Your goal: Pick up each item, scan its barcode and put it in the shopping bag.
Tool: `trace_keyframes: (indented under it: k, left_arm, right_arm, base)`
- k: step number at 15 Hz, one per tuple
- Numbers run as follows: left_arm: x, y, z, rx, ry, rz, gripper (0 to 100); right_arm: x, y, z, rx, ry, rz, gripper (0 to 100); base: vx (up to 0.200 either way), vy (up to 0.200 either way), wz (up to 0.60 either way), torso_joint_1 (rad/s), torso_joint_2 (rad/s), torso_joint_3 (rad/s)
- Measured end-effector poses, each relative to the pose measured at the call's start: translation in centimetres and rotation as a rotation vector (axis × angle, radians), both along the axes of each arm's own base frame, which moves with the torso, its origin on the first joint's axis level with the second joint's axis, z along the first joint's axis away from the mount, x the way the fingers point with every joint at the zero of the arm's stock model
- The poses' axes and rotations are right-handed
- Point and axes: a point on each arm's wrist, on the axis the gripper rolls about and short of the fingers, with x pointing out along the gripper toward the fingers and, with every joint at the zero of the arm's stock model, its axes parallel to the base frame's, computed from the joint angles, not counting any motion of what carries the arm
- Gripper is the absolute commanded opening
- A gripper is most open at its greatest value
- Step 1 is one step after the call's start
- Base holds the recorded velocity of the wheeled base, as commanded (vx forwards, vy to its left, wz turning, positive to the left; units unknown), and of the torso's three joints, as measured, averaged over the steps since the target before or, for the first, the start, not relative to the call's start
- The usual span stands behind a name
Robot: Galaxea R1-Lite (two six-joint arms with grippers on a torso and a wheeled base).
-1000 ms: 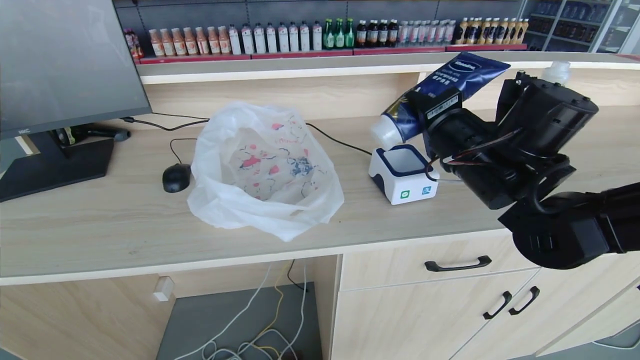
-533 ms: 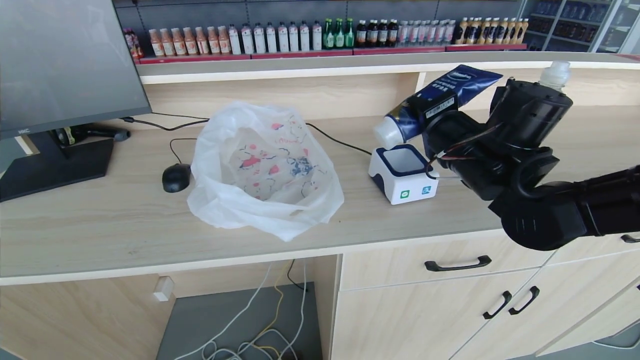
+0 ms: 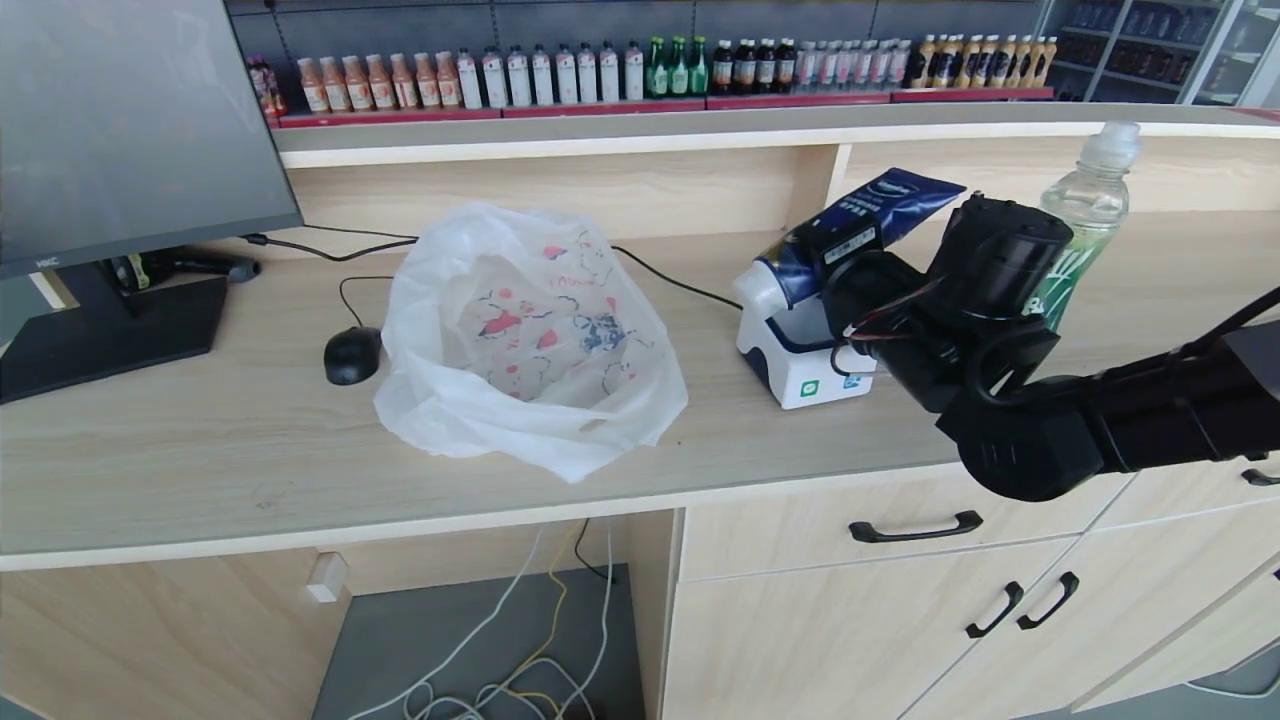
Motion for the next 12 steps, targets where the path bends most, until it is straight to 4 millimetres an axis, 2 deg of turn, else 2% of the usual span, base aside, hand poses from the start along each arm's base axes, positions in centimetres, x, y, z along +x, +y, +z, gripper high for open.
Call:
trace_keyframes:
  k: [12]
  left_arm:
    - [0.00, 0.00, 0.00, 0.000, 0.000, 0.000, 100]
  right_arm:
    - [0.64, -0.40, -0.78, 0.027, 0.027, -0.007, 0]
  base:
    - [0.000, 0.000, 0.00, 0.000, 0.00, 0.000]
